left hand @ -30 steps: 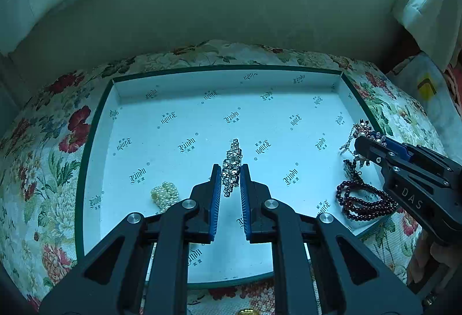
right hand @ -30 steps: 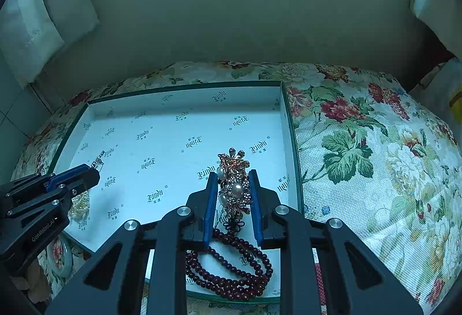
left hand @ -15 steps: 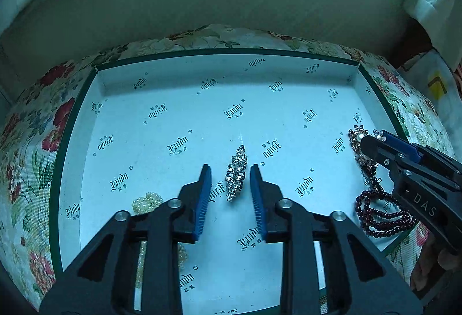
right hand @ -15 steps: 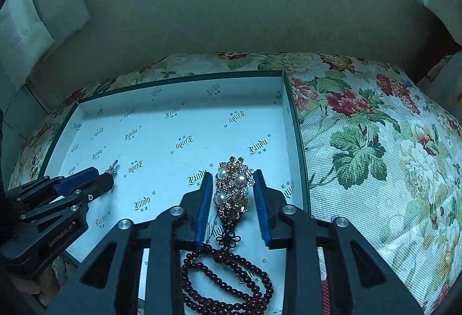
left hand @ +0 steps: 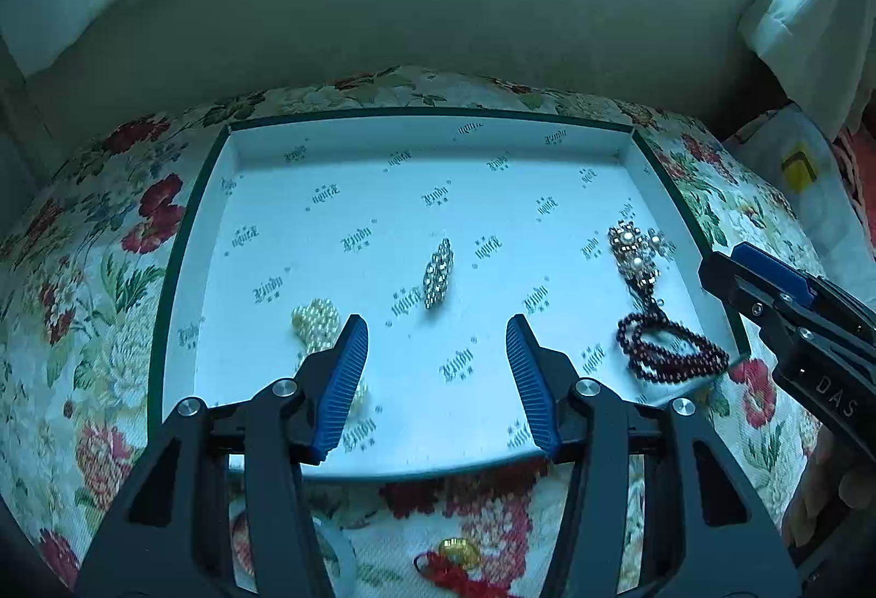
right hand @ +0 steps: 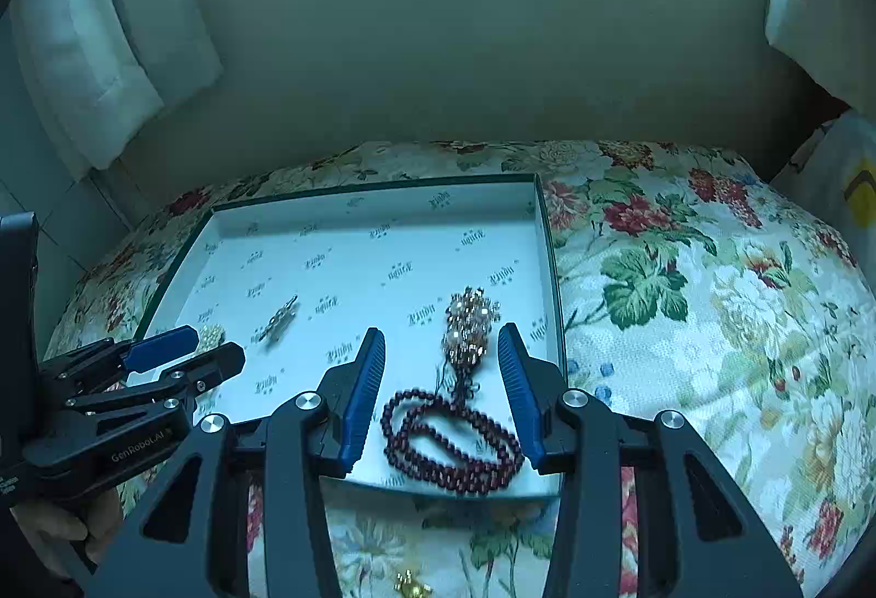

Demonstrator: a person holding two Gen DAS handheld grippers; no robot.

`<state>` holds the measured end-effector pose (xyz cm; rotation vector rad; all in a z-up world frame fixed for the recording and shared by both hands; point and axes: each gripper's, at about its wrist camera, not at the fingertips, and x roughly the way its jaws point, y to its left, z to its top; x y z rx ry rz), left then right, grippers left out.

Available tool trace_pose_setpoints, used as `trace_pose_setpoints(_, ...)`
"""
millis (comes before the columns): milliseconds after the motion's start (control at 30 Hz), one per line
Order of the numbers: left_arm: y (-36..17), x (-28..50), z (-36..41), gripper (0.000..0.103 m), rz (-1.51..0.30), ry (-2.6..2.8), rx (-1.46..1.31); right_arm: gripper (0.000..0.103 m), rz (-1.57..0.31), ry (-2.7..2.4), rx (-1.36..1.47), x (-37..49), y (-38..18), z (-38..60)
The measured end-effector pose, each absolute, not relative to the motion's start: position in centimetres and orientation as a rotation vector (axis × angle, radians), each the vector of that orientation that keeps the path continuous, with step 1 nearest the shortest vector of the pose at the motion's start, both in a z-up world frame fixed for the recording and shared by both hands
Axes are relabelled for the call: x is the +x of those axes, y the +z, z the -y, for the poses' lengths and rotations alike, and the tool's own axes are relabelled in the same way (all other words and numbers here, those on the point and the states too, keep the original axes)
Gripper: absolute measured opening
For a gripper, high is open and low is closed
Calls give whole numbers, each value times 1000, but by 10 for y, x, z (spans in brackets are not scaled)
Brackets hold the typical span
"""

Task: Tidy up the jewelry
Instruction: 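Withdraw both open tools from the tray, then grasp the black cord pendant with the left tool and lift it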

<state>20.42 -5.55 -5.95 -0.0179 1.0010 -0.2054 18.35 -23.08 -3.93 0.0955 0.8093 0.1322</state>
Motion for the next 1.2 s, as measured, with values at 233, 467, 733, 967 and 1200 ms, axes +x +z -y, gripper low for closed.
trace_pose_setpoints(233,-53,145,42,52,-1018,-199,-35,44,-846,129,71,121,-46,235)
trace_pose_setpoints(467,-53,84,37,52,-1037,-204,-18,44,-892,121,85,66,-54,239)
trace_pose_setpoints(733,-63,29,42,52,-1062,-219,17,44,-957,122,93,21,-79,240)
trace_pose_setpoints(967,-71,3,55,52,-1077,-245,44,44,-989,109,101,-6,-91,246)
trace_pose_setpoints(1200,-80,-9,71,51,-1096,-268,78,44,-999,100,104,-15,-91,252)
